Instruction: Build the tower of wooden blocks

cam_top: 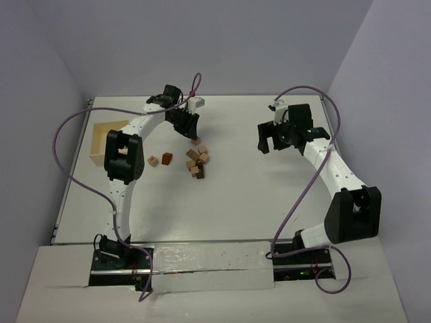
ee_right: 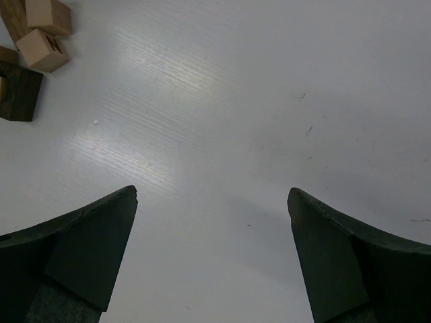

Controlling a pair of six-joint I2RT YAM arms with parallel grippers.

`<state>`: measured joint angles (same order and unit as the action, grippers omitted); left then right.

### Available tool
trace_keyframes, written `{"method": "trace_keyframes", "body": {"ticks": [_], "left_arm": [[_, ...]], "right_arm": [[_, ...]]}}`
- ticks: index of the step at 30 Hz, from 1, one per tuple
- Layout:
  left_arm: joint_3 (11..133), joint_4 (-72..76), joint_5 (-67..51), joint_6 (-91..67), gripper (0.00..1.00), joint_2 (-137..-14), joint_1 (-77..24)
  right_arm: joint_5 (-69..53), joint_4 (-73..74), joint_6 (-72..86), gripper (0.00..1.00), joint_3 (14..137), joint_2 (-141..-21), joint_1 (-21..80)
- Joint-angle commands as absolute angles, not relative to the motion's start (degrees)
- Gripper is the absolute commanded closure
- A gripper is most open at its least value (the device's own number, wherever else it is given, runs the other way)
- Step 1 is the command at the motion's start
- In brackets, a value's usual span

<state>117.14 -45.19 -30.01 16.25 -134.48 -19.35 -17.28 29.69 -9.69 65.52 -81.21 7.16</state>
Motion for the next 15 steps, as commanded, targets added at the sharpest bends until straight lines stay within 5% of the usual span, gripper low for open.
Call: {"method": "trace_keyframes", "body": {"ticks": [1, 15], "left_arm": [[119.88, -41.94, -32.08, 13.46, 0.54, -135.6, -19.42], [121.17, -42.01, -34.11, 14.79, 0.62, -138.25, -19.51]], "right_arm": [[-17.84, 29.7, -10.37, 0.0, 65.31, -80.33, 7.56], [-17.75, 29.63, -10.63, 0.0, 64.15, -79.98, 7.47]]}}
